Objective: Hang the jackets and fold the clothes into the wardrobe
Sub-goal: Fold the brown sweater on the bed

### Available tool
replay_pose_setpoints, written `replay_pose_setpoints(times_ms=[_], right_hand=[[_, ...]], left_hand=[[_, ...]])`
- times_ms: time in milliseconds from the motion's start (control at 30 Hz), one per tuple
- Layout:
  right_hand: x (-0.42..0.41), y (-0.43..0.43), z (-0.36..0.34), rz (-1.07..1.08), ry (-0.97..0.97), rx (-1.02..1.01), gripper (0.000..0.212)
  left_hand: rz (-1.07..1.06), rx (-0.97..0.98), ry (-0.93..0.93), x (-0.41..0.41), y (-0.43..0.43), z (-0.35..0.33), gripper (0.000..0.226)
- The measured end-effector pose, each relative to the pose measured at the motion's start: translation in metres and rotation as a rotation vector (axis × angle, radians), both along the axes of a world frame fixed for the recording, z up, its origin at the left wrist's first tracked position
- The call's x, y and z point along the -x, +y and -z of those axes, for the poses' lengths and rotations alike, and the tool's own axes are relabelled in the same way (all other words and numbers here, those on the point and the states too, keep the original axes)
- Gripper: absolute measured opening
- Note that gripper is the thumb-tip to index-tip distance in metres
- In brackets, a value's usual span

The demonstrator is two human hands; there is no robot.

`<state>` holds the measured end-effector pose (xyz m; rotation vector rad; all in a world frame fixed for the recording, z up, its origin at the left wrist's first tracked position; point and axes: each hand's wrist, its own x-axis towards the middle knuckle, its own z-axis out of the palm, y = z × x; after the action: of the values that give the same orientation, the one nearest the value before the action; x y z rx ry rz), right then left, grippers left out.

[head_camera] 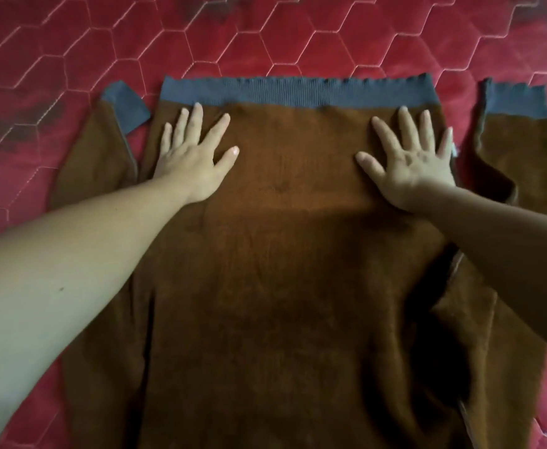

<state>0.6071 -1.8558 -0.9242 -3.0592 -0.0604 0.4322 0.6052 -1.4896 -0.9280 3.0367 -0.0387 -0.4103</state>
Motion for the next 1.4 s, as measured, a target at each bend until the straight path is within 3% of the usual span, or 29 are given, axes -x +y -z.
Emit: replay_pose_setpoints(times_ms=[67,233,400,533,800,900,1033,1167,1300,1400], right_hand=[[-0.006,-0.004,0.005,0.006,-0.044,-0.007,0.083],[-0.021,-0.008,-0.005,0.046,0.033,-0.030,0.085],[0.090,0.016,-0.010,0.050,-0.065,-0.247,0.074],[0.209,0.003,-0.022,-0.077,0.102,-0.130,0.079],[0.205,-0.027,-0.018,-0.015,0.169,-0.129,0.077],[0.202,-0.022,-0.027,0.000,0.227,-0.096,0.078],[0.246,-0.010,-0.039,-0.128,0.159,-0.005,0.077],[0.295,-0.011,-0.031,-0.134,0.270,0.004,0.075],[0.293,-0.006,-0.029,-0.098,0.272,-0.010,0.075],[0.292,-0.014,-0.029,-0.159,0.264,0.018,0.075]], left_hand=[[-0.025,-0.011,-0.037,-0.008,0.005,0.004,0.068],[-0.103,-0.036,0.102,-0.028,0.024,-0.010,0.073],[-0.080,0.084,-0.050,0.085,0.009,-0.008,0.065],[-0.002,0.015,-0.081,0.211,0.011,-0.006,0.064],[0.022,-0.004,-0.014,0.216,0.032,-0.007,0.068],[-0.097,0.158,0.025,0.213,0.030,-0.014,0.069],[-0.621,0.603,-0.136,0.231,0.028,-0.040,0.056],[-0.951,0.816,-0.001,0.250,0.048,-0.047,0.041],[-0.855,0.898,0.248,0.243,0.061,-0.051,0.026],[-0.653,0.712,0.240,0.244,0.059,-0.052,0.017]])
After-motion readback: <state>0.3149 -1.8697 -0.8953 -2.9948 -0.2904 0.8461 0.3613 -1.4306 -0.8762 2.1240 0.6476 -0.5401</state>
